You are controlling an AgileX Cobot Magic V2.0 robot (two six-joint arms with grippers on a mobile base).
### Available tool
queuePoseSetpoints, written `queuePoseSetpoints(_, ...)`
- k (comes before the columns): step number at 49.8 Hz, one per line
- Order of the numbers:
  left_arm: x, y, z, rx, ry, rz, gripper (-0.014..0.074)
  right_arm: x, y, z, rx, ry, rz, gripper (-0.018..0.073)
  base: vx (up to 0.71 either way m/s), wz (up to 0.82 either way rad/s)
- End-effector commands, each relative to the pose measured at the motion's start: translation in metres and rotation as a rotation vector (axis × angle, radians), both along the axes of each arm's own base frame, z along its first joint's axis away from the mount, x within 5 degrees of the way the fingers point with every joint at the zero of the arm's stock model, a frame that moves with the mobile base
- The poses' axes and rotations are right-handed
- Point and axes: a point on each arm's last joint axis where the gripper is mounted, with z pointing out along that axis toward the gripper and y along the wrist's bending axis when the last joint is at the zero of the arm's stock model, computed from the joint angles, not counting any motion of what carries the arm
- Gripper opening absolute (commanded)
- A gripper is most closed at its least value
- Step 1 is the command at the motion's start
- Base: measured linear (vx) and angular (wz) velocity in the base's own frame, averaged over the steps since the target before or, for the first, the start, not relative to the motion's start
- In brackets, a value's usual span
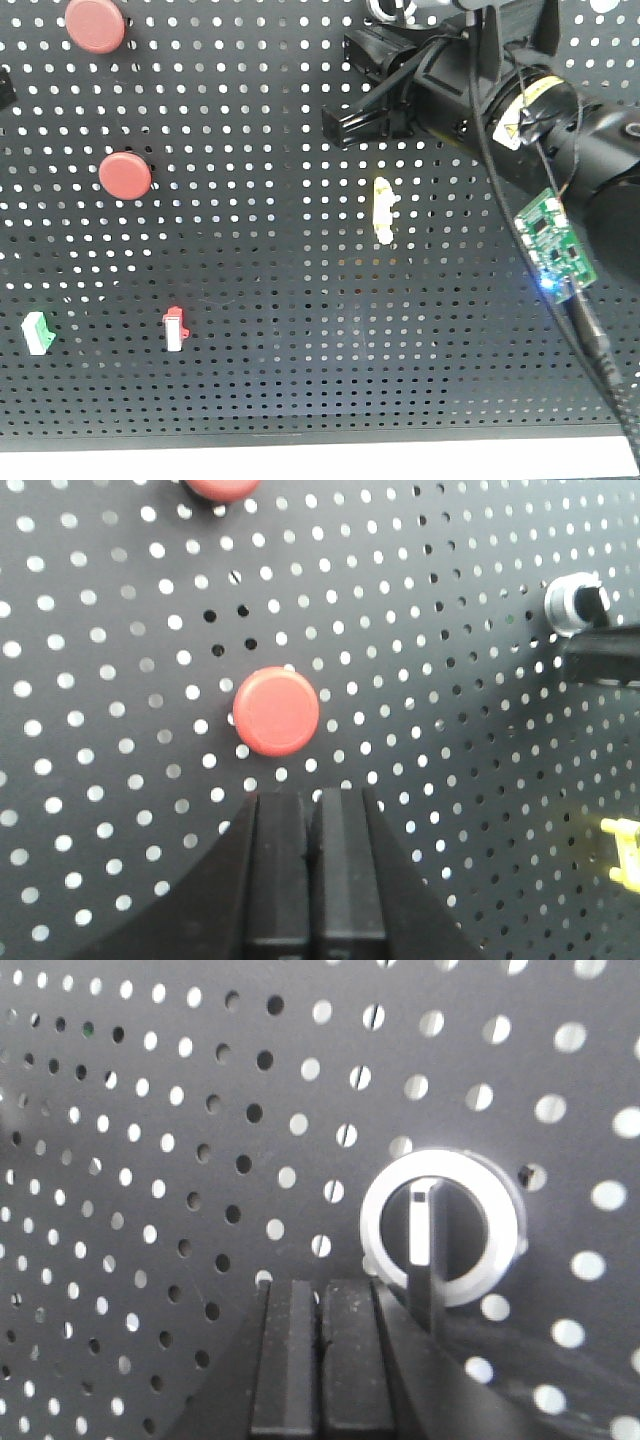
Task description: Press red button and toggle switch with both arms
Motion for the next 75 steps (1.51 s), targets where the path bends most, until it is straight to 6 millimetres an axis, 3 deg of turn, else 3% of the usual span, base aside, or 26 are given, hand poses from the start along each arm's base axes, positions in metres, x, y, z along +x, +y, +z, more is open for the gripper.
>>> queuePoseSetpoints(1, -0.009, 0.000, 0.015, -0.040, -0.077, -0.038, 0.0001, -0.020, -0.017, 0.034, 0.069, -0.127, -0.006, 0.0000, 0.00, 0.00)
queuePoseSetpoints(20, -0.009, -0.001, 0.016, -0.040, -0.080, -0.040, 0.0001, -0.030, -0.041, 0.046, 0.052, -0.151, -0.079, 0.0000, 0.00, 0.00)
queuePoseSetpoints(32, -0.009, -0.001, 0.016, -0.040, -0.081, -0.040, 0.0001, -0.071, -0.048, 0.047, 0.074, -0.186, -0.026, 0.0000, 0.00, 0.00)
queuePoseSetpoints(43, -0.009, -0.001, 0.015, -0.042, -0.078, -0.040, 0.0001, -0.100, -0.063, 0.028, 0.069, -0.202, -0.019, 0.0000, 0.00, 0.00)
queuePoseSetpoints(75, -0.008, -0.001, 0.015, -0.041, -0.078, -0.040, 0.0001, -0.102, -0.064, 0.025, 0.055, -0.199, -0.023, 0.0000, 0.00, 0.00)
